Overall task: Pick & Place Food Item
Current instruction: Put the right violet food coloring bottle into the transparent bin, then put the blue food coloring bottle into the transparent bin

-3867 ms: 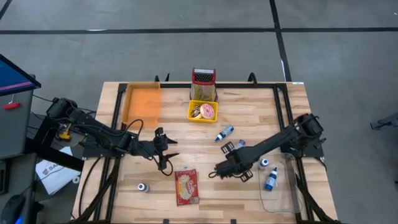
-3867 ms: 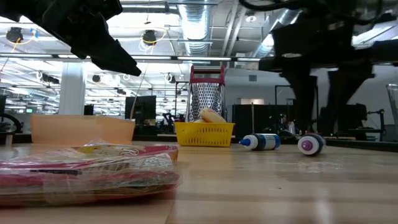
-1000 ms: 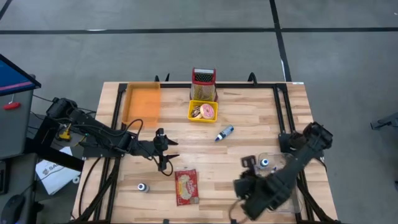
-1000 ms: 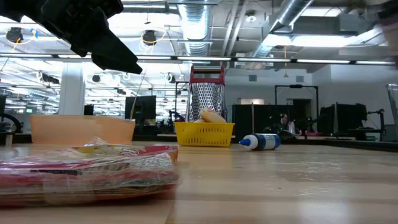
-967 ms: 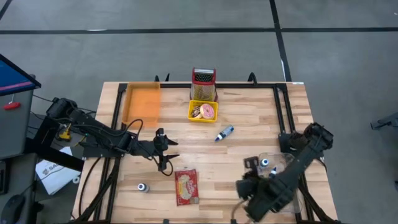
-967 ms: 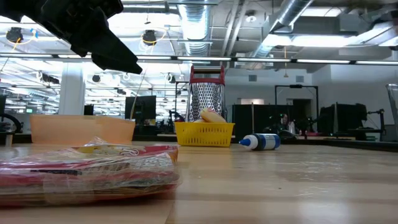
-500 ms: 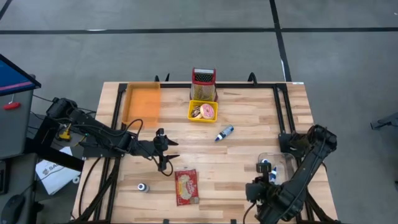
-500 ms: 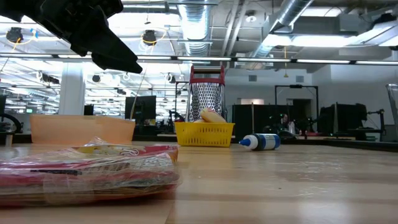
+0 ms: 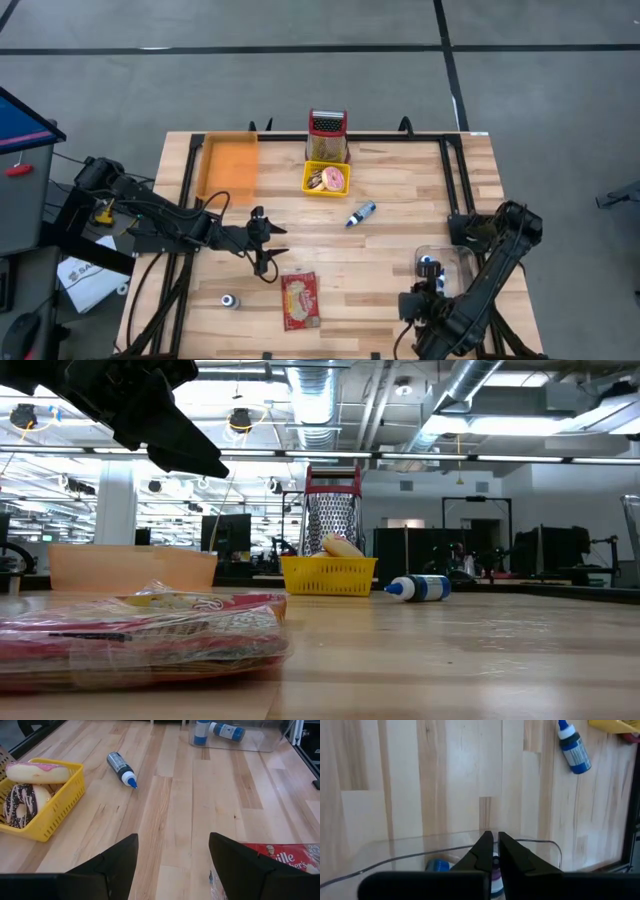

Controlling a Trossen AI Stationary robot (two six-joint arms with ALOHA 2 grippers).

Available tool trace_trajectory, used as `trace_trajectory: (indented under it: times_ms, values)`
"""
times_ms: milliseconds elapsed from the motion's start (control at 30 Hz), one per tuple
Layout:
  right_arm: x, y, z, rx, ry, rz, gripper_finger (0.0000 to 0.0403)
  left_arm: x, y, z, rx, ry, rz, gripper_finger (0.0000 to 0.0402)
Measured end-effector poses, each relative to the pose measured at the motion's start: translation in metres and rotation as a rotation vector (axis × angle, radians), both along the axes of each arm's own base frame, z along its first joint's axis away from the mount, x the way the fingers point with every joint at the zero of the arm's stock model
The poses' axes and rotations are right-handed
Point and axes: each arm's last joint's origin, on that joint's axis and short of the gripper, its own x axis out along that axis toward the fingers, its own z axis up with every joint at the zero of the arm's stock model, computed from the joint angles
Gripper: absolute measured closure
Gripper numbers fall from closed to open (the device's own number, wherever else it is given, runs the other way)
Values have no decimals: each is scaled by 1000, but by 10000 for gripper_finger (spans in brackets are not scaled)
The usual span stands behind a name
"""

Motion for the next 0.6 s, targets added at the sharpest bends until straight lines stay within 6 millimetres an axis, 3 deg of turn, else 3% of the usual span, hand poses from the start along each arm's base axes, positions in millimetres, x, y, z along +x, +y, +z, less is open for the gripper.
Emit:
trace_trajectory:
  times_ms: [600]
  values:
    - [1,-1,-2,-31,-45,-11,352,0,0,0,0,1,1,163]
